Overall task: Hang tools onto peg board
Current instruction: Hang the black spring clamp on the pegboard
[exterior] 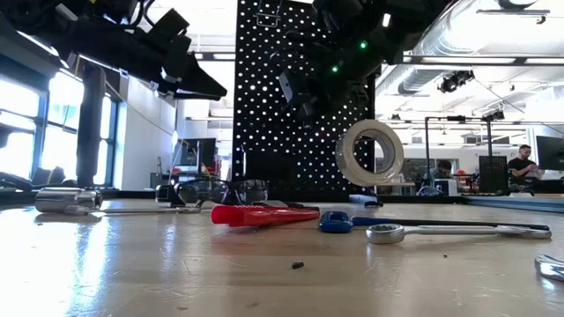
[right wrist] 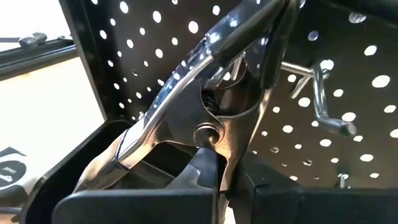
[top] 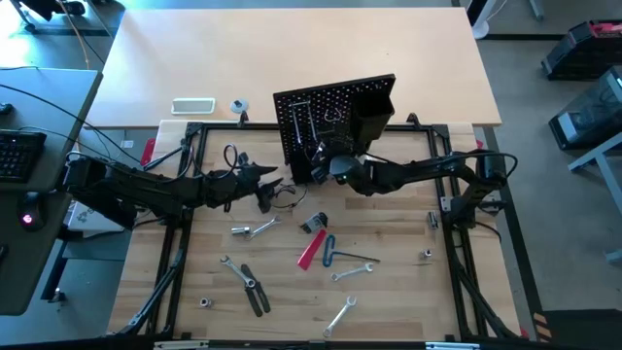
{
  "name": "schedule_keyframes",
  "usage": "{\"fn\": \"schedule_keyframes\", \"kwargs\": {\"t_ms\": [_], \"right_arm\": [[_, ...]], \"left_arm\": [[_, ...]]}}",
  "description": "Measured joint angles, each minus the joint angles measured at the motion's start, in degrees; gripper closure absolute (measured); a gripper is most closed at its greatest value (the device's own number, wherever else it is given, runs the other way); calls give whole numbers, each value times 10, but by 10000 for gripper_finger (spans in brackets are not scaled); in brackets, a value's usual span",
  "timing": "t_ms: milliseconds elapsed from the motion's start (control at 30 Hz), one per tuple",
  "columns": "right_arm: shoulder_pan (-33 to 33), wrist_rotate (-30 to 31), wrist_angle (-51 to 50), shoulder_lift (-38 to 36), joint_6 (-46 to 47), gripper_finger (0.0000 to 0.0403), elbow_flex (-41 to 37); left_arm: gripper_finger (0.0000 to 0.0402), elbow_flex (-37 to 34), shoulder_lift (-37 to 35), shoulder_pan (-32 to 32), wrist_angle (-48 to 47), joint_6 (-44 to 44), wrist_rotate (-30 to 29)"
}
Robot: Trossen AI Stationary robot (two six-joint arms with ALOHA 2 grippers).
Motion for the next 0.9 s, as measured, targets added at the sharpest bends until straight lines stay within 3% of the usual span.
{"fn": "schedule_keyframes", "kwargs": {"t_ms": [433,900], "right_arm": [[-14,-18,22,40,25,395,11],[-14,13,2,52,-22,392,50]], "left_arm": [[234,0,0,0,-4,0,10],[234,0,0,0,-7,0,13]]}}
